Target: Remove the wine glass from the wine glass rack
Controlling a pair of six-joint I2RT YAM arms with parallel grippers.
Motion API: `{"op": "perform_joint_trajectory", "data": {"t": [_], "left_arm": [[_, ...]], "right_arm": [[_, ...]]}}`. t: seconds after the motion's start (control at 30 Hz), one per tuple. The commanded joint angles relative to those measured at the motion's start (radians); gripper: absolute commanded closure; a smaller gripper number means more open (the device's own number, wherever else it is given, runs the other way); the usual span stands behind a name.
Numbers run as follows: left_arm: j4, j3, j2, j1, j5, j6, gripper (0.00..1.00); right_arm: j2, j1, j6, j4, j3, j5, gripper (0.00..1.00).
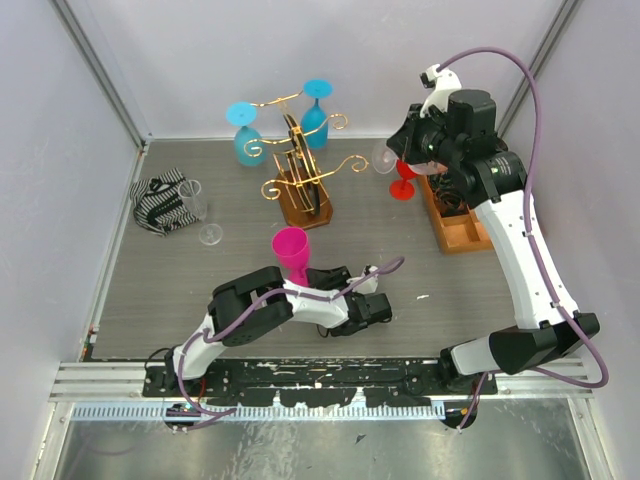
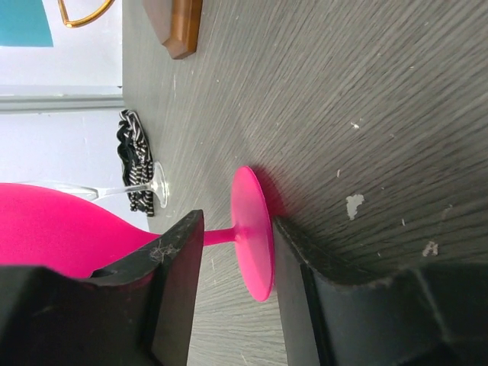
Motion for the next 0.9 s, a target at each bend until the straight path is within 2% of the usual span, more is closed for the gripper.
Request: {"op": "perform_joint_trajectory", "data": {"t": [0.0,0.27,0.4,0.67,0.77,0.87], "left_arm": [[0.174,-0.020,0.085,-0.002,0.369,-0.095,0.46],[0.265,-0.073,0.036,-0.005,0.505,-0.001,0.40],[0.297,-0.094,0.003,-0.004,0.636,0.066,0.37],[0.250,-0.090,-0.089,-0.013,0.908,0.153,0.37],[0.233,-0.098,-0.168,-0.033,0.960,0.145,0.38],[0.197,-0.091,-0.245,-0.078,0.929,0.137,0.38]], "right_arm": [[-0.010,-0.005,-0.010,0.054,0.065,0.007,0.99],[-0.012,-0.009,-0.019,0.033,0.079,0.032,0.99],[-0.008,-0.012,-0.016,0.029,0.082,0.040,0.99],[0.011,-0.016,-0.017,0.015,0.098,0.054,0.99],[0.014,-0.016,-0.025,0.005,0.109,0.066,0.99],[0.010,-0.016,-0.036,-0.001,0.113,0.092,0.99]]}}
